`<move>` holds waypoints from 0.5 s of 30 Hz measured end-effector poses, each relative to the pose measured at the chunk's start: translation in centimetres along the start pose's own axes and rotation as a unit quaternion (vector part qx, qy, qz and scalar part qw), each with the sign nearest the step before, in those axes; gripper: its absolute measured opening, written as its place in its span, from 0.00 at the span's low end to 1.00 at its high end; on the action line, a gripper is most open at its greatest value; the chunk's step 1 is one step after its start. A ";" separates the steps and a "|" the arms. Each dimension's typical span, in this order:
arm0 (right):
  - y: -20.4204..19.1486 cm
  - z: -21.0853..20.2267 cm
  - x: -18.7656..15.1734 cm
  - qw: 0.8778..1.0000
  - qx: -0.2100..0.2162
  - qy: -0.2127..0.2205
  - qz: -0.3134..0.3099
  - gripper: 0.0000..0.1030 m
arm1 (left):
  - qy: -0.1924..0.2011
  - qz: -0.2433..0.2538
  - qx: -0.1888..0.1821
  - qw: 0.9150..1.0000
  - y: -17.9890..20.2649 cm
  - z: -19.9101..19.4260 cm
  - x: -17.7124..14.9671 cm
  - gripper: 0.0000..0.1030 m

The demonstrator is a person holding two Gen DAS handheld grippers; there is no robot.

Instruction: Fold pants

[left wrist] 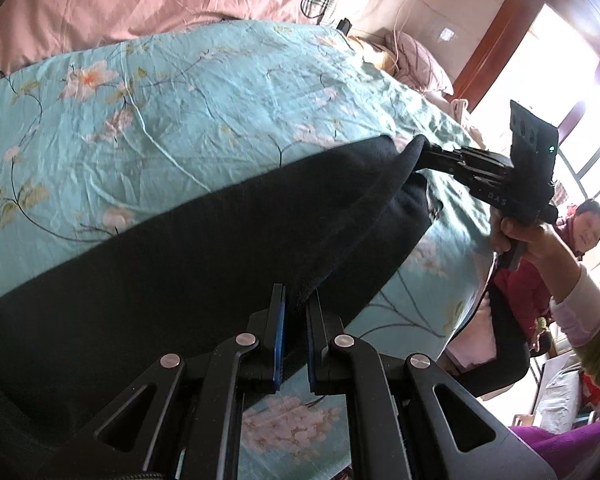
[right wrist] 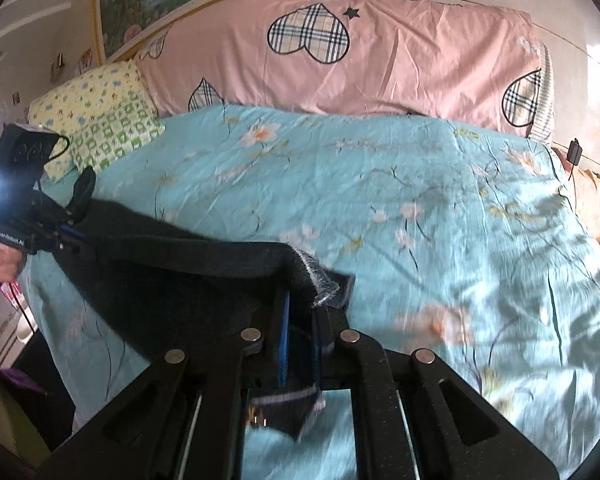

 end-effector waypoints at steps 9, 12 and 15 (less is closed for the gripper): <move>0.8 -0.6 -2.6 0.999 -0.036 -0.023 -0.013 0.03 | -0.019 0.000 0.001 1.000 0.8 2.4 -2.2 0.07; 0.7 -0.8 -3.2 0.999 -0.042 -0.029 -0.015 0.03 | -0.017 -0.003 0.004 1.000 0.8 2.6 -2.6 0.07; 0.3 -1.2 -3.7 0.998 -0.051 -0.032 -0.019 0.03 | -0.015 -0.002 -0.001 1.000 1.1 2.5 -2.7 0.17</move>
Point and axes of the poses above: each gripper's, at about its wrist camera, not at the fingertips, and z roughly the way its jaws point, y to its right, x to its top, the point moved 7 cm from there along z, roughly the way its jaws point, and after that the axes turned 15 degrees about z, right-handed, at the moved point
